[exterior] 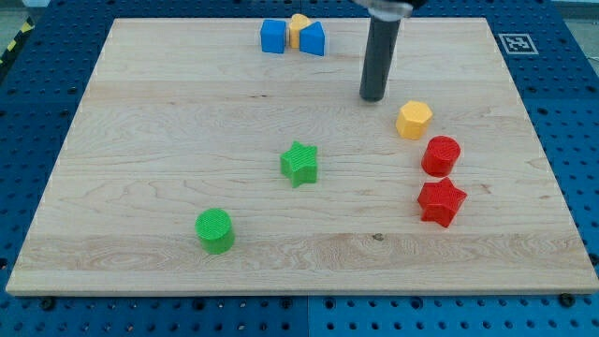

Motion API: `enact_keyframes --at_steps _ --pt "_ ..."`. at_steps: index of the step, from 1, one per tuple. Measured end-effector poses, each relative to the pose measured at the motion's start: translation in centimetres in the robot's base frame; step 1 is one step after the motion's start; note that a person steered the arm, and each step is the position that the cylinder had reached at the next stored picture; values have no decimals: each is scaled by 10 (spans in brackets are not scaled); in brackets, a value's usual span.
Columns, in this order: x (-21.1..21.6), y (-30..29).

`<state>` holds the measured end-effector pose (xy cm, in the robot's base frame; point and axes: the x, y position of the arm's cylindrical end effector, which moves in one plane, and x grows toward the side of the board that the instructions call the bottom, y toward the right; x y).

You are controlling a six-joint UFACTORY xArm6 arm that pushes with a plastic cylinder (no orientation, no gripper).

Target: Slide the blue triangle below the blue cube

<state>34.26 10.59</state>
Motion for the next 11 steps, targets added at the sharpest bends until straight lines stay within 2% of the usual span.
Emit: enact_keyframes --at_steps 1,2,5,9,11 --pt "-58 27" --pt "-115 21" --pt "-122 -86" --pt "-128 -91" --pt "-86 -74"
